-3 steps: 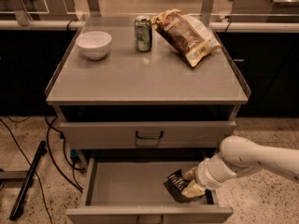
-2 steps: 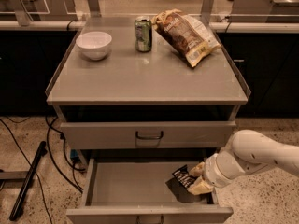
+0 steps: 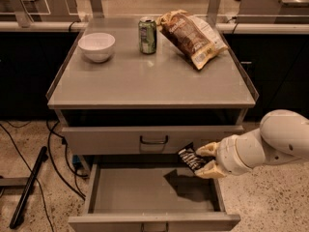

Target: Pick rxbar chocolate from middle drawer and place on counter

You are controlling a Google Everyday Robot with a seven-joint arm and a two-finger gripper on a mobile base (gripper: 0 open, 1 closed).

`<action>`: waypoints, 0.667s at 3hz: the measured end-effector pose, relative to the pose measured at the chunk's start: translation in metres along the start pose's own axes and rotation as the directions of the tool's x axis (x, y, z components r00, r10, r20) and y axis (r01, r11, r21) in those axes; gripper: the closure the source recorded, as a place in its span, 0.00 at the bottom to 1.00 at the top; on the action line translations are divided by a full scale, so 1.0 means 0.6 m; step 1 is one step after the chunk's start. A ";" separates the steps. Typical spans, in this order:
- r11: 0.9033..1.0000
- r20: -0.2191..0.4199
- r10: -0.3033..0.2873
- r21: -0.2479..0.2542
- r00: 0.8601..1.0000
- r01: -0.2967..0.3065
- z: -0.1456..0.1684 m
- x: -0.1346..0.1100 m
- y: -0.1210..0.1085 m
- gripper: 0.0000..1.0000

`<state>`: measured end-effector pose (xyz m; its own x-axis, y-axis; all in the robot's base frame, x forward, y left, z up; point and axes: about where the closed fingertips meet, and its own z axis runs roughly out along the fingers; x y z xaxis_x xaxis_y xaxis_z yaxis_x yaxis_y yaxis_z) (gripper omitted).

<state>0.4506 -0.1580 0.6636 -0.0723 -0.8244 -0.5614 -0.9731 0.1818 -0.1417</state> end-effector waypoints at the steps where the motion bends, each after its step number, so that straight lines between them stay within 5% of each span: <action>1: 1.000 0.000 0.000 0.000 1.000 0.000 0.000 0.000 0.000 1.00; 2: 1.000 0.004 0.001 0.005 1.000 -0.001 -0.033 -0.031 -0.013 1.00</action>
Offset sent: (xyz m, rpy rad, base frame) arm 0.0112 0.0057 0.0645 0.0104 -0.0114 -0.0117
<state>0.4551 -0.1545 0.6911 -0.0718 -0.8219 -0.5652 -0.9718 0.1852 -0.1458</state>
